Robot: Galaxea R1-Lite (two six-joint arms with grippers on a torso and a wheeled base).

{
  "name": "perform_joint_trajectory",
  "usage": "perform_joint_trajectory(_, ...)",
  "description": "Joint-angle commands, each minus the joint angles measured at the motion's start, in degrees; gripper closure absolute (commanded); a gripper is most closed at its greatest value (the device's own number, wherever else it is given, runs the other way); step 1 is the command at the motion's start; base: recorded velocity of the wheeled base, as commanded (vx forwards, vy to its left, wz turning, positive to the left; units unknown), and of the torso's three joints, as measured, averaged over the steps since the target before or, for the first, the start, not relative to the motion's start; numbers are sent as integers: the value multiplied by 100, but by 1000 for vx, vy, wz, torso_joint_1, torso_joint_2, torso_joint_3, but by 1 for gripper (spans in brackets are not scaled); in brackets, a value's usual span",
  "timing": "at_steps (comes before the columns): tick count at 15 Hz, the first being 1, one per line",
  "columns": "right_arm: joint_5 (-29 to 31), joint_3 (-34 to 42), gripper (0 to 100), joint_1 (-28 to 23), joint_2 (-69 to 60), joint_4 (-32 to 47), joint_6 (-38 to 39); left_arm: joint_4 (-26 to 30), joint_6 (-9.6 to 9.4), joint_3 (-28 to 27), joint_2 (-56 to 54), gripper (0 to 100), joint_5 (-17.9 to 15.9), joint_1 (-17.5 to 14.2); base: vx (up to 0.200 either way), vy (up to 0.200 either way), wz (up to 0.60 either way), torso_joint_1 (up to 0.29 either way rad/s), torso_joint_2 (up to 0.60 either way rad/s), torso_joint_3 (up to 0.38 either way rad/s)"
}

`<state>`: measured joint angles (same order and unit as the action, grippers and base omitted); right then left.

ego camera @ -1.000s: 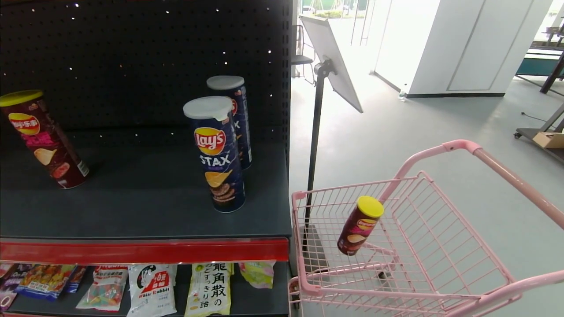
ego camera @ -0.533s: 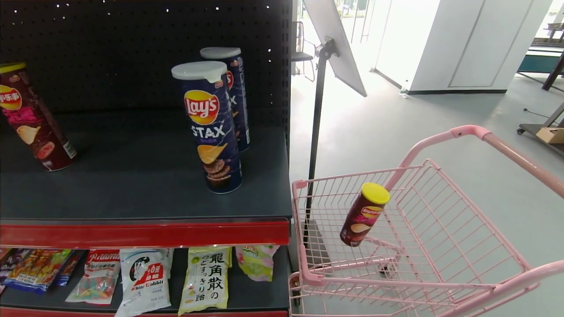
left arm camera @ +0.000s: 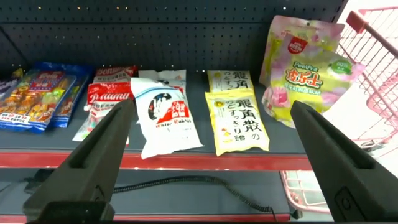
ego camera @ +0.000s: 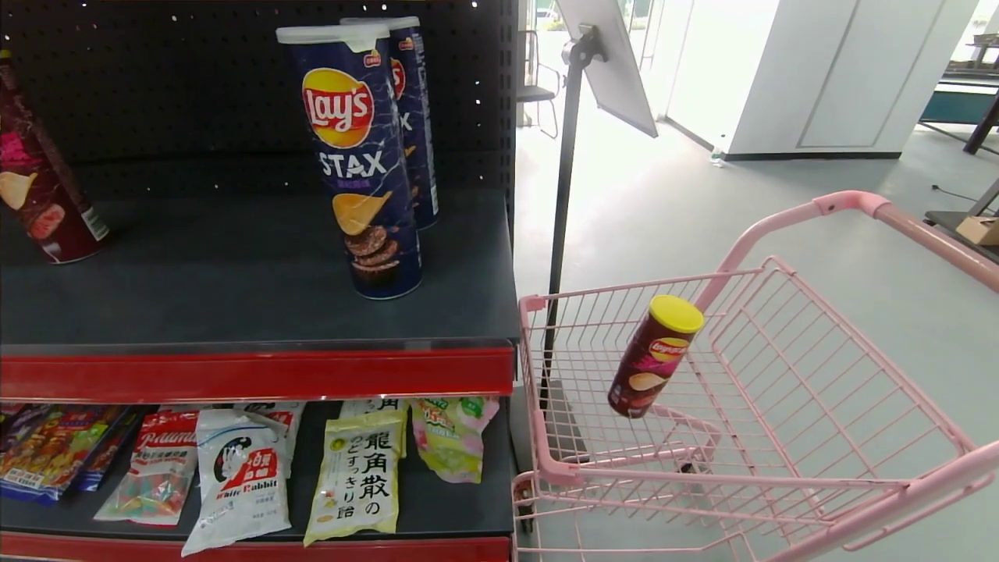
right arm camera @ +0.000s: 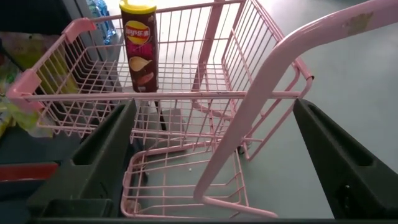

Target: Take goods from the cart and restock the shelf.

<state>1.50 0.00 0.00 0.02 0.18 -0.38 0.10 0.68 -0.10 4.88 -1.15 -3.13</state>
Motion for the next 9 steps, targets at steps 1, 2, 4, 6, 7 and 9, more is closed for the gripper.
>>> perform_joint_trajectory(1,-36,0,0,0,6,-1,-15,-1,2,1,5,0,0,-3,0,0,0,-17,56,36)
perform_joint_trajectory(2,-88,0,0,0,15,-1,11,-1,2,1,5,0,0,-3,0,0,0,0,0,0)
perform_joint_trajectory(4,-159,-237,0,0,33,-97,-147,-1,2,1,5,0,0,-3,0,0,0,0,0,0)
perform_joint_trajectory(6,-871,-3103,0,202,2661,-273,-112,-1,11,1,5,0,0,-3,0,0,0,0,0,0)
perform_joint_trajectory(7,-1064,-4104,0,290,3496,-300,196,-1,2,1,5,0,0,-3,0,0,0,0,0,0)
perform_joint_trajectory(9,-1688,-5177,0,448,4752,-379,301,-1,2,1,5,0,0,-3,0,0,0,0,0,0)
